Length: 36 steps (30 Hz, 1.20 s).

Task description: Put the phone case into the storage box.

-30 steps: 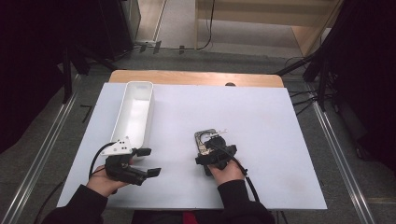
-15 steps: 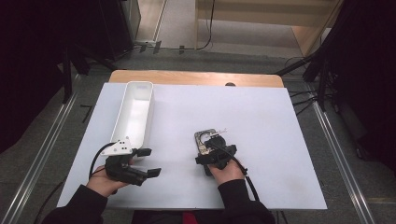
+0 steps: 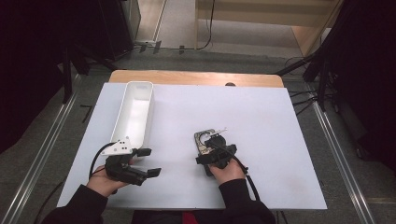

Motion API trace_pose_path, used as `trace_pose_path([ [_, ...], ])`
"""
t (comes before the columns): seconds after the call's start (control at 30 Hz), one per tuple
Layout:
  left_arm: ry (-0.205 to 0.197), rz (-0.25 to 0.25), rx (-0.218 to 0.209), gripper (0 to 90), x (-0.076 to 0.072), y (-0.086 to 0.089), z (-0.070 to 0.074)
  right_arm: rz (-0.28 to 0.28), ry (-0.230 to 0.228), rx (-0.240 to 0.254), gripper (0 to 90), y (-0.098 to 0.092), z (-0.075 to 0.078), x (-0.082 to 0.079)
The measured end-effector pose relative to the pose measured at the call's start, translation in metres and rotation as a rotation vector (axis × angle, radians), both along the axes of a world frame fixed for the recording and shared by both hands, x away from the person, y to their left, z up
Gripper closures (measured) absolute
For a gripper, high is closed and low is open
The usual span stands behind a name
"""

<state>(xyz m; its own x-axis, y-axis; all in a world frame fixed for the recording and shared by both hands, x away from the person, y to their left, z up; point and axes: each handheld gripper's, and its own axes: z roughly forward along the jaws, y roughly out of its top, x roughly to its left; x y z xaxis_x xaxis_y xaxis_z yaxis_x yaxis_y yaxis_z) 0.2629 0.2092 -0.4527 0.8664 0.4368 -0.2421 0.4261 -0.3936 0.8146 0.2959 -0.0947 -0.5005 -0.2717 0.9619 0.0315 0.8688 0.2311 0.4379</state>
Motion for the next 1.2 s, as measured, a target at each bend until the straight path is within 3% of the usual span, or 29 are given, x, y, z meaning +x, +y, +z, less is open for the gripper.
trace_pose_path([
  [0.23,-0.003,0.0,0.002,14.5,0.0,0.0,0.0,0.02,0.013,0.004,9.4,-0.002,0.001,0.001],
  [0.7,-0.002,0.0,0.004,14.6,-0.001,0.0,0.001,0.045,0.028,0.058,9.6,-0.013,0.008,0.003],
  [1.2,0.018,0.003,0.002,14.6,0.0,0.0,0.0,0.078,0.035,0.189,9.6,-0.036,0.032,0.005],
])
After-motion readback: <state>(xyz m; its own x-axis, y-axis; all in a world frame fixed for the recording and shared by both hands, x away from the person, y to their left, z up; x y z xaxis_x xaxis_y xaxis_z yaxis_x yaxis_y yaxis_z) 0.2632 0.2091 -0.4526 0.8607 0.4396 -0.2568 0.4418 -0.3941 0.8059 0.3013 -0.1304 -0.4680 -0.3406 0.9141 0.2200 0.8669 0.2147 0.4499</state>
